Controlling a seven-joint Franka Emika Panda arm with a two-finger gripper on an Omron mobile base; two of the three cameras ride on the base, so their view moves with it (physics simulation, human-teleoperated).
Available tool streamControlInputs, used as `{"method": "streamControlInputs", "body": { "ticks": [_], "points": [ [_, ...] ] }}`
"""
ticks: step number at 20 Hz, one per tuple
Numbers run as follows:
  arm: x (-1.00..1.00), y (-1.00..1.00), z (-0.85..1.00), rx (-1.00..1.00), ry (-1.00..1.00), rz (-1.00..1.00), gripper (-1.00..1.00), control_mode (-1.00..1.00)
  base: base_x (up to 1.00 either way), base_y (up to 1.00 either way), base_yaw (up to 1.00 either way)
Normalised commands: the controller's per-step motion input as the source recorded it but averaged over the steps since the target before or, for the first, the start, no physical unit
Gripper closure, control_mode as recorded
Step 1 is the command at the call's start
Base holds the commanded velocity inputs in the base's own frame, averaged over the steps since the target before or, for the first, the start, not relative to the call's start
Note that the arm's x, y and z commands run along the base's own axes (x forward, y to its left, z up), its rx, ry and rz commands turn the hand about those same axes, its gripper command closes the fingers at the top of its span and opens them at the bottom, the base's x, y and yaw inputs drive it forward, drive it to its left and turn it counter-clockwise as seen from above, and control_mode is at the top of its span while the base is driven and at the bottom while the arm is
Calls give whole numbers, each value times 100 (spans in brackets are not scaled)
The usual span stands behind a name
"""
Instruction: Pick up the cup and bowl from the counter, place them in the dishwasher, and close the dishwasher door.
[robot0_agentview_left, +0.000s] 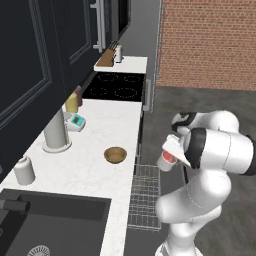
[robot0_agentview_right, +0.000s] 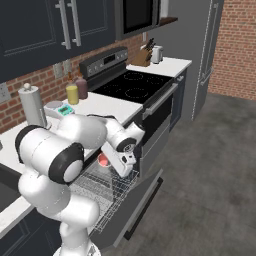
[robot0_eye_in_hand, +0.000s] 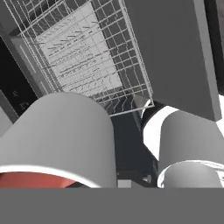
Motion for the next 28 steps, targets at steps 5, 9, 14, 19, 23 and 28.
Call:
{"method": "streamControlInputs", "body": {
  "ticks": [5, 9, 14, 19, 23, 28],
  "points": [
    [46, -12, -34, 14, 3, 10, 100, -100, 0, 0, 0],
    [63, -11, -48, 9, 4, 7, 100, -100, 0, 0, 0],
    [72, -4, -39, 0, 1, 2, 100, -100, 0, 0, 0],
    [49, -3, -41, 0, 3, 0, 100, -100, 0, 0, 0],
    [29, 0, -55, 0, 5, 0, 100, -100, 0, 0, 0],
    [26, 0, -61, 0, 1, 0, 100, -100, 0, 0, 0]
  ]
}}
